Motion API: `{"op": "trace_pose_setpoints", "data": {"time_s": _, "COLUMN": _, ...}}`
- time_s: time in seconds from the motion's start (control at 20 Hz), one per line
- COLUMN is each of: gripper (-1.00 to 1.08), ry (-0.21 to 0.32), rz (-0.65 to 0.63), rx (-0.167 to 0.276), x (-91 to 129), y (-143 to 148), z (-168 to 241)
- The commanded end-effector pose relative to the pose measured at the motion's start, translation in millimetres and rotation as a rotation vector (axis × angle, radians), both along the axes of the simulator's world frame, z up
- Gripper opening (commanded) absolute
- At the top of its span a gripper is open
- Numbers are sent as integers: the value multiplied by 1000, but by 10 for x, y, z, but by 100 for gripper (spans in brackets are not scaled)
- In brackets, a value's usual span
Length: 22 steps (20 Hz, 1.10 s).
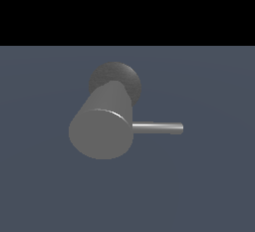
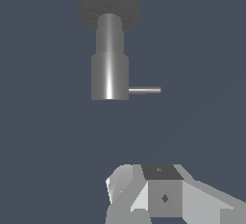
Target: Turn on the faucet by rotating a designated handle.
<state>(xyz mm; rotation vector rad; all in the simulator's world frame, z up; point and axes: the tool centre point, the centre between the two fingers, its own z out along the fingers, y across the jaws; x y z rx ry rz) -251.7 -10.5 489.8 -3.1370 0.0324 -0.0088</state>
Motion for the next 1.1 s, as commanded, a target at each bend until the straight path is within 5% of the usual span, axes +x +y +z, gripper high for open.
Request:
{"op": "trace_pose_setpoints", "data": {"time_s": 0.0, "gripper": -100, "ry": 0, "rz": 0, "rx": 0, "x": 0, "y": 0, "z": 0}}
{"op": "trace_pose_setpoints", "data": {"time_s": 0.25, "gripper": -100, "ry": -1, "rz": -27, "rx": 26, "x": 42, "y": -46, "z": -17}}
{"op": "trace_pose_setpoints", "data": {"time_s": 0.5, "gripper": -100, "ry": -3, "rz": -108, "rx": 104, "x": 159, "y": -184, "z": -75}}
{"op": "trace_pose_setpoints", "data": {"time_s": 1.05, "gripper": -100, "ry": -11, "rz": -432, "rx": 418, "x": 516, "y": -764, "z": -420}}
